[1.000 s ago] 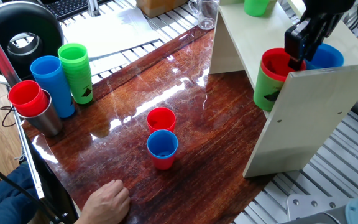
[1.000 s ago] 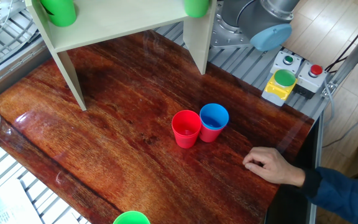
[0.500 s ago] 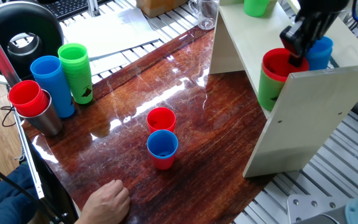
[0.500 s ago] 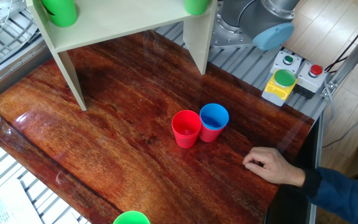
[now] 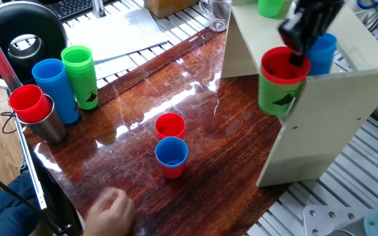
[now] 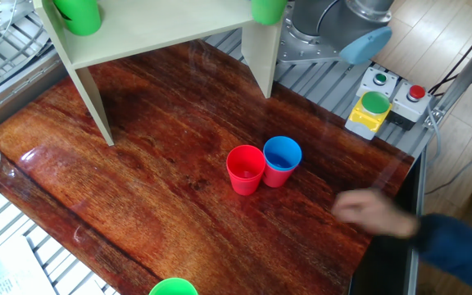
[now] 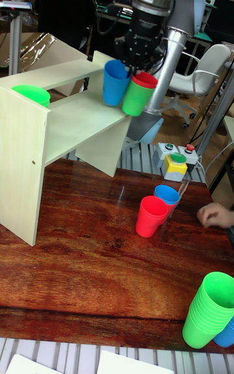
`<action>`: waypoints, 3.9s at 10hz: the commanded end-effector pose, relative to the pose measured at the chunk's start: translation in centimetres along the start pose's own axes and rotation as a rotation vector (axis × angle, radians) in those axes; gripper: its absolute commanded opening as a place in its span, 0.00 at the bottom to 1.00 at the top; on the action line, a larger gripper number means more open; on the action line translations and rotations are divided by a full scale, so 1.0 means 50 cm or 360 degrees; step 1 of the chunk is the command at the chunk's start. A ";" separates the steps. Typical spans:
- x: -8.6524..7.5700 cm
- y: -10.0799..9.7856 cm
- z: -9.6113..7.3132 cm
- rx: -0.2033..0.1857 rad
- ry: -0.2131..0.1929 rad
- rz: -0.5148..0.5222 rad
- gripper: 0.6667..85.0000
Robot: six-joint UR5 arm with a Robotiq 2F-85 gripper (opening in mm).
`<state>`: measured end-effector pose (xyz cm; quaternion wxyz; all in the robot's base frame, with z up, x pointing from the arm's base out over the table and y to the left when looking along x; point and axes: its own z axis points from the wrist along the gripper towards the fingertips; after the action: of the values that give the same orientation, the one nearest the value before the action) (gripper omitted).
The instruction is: Take the cups off the shelf and stack them together
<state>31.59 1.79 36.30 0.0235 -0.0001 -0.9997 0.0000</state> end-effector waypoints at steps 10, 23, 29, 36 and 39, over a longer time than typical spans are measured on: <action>-0.208 0.285 0.127 -0.0075 -0.0322 -0.1156 0.01; -0.259 0.305 0.286 0.0090 -0.0419 -0.1610 0.01; -0.248 0.319 0.311 0.0077 -0.0437 -0.1632 0.01; -0.252 0.314 0.329 0.0083 -0.0477 -0.1663 0.01; -0.253 0.316 0.325 0.0078 -0.0484 -0.1664 0.01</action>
<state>43.44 17.34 19.30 -0.1197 0.4984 -0.8585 0.0176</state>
